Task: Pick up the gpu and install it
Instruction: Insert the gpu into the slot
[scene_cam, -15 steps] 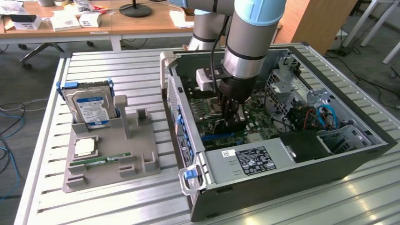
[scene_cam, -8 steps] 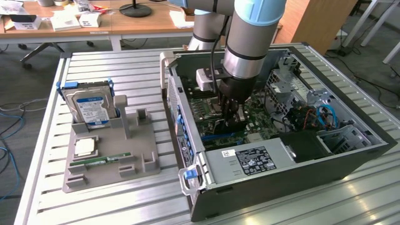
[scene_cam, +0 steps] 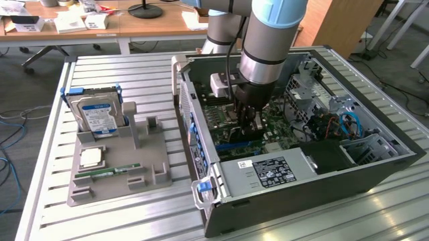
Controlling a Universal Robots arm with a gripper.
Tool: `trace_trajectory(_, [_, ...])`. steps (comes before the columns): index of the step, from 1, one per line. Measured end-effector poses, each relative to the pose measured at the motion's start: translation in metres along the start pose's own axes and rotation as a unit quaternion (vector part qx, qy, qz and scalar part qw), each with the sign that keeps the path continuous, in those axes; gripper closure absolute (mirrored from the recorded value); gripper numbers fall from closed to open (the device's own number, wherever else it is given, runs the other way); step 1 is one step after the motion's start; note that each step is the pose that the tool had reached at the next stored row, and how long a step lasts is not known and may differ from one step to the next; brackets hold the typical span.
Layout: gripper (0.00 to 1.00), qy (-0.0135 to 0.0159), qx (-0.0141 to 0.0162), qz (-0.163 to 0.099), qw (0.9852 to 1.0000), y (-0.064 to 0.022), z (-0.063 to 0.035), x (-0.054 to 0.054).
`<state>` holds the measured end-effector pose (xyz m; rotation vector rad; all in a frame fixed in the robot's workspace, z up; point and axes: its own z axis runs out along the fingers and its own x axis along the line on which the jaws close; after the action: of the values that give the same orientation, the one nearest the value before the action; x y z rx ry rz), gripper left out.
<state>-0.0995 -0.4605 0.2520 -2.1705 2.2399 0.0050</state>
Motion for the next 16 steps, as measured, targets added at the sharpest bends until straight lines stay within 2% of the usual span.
trace_trajectory(16, [0.74,0.0001,-0.0001,0.000,1.0000,0.0000,0.0025,0.0001])
